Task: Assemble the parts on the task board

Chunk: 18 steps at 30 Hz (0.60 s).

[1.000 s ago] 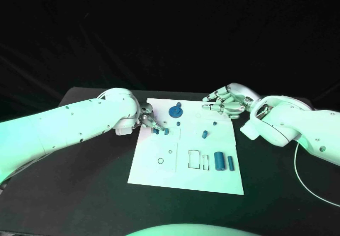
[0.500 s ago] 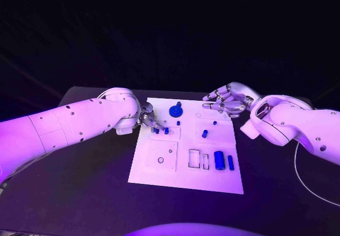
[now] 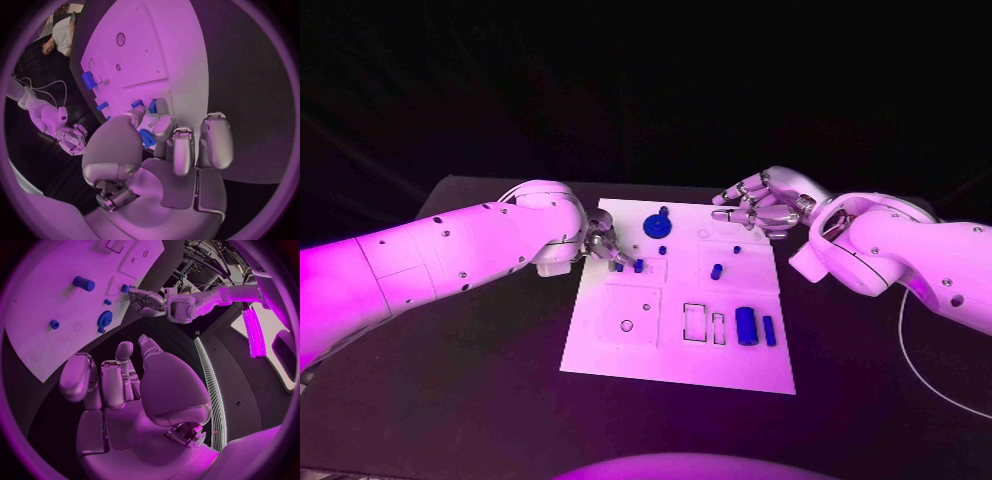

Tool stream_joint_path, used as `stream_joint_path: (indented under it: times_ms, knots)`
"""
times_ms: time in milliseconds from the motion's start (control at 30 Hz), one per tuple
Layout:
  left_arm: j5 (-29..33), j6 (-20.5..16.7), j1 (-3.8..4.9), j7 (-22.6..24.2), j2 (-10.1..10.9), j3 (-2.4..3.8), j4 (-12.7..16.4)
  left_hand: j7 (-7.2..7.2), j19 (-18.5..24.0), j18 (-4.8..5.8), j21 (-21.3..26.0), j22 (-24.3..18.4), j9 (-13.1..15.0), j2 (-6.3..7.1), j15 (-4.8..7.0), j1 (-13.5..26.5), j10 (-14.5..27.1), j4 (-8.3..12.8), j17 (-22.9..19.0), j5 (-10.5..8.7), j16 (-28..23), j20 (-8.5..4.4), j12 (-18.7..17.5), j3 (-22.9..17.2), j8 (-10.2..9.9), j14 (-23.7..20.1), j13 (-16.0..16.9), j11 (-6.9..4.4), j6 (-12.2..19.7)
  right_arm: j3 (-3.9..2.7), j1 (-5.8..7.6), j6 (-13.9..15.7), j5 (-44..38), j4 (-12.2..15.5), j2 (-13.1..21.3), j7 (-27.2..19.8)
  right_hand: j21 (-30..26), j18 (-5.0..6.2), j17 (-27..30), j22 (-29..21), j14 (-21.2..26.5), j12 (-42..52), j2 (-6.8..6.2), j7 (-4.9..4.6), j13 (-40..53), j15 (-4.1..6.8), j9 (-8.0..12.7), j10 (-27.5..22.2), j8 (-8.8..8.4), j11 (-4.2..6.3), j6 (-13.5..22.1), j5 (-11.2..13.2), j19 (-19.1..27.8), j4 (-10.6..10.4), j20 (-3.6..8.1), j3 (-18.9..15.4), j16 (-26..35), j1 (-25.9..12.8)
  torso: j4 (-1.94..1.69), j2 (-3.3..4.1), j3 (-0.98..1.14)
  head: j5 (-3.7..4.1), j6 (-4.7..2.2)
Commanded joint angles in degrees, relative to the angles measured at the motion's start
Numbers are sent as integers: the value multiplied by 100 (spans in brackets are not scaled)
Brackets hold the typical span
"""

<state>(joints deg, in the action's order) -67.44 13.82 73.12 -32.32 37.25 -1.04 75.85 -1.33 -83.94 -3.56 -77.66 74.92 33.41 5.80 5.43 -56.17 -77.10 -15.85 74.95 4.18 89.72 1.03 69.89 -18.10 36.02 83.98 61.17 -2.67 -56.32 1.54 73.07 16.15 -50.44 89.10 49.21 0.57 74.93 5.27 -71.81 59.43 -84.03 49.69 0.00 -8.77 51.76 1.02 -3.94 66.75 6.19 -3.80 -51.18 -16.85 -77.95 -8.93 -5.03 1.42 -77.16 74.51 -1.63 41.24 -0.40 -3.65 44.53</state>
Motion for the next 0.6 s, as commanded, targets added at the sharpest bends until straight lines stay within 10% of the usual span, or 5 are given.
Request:
stream_joint_path:
  times_ms: [33,600]
  knots:
    - [-54,18,-19,-27,-1,-7,29,3,-203,67,-2,745,10,-30,34,-9,-7,-3,1505,10,28,-47,-14,29,-15,602,-1,12,-24,0,-3,-3,-9,2,-1,-46,-39,56,-1,-8,-222,19,27,-14,-2,-4,-1,-11,32,13,-26,-31,17,1,15,-21,33,48,0,0,-2,-1,-1]
    - [325,-429,48,88,224,81,203,-103,-74,-13,384,537,71,-135,-33,-276,432,-54,1505,13,28,-4,-460,365,2,602,-572,98,310,0,-4,-27,-10,-27,-29,-34,-39,56,-1,-8,-222,19,27,-14,-2,-4,-1,-11,32,13,-26,-31,17,1,15,-21,33,48,-1,-5,-2,1,-6]
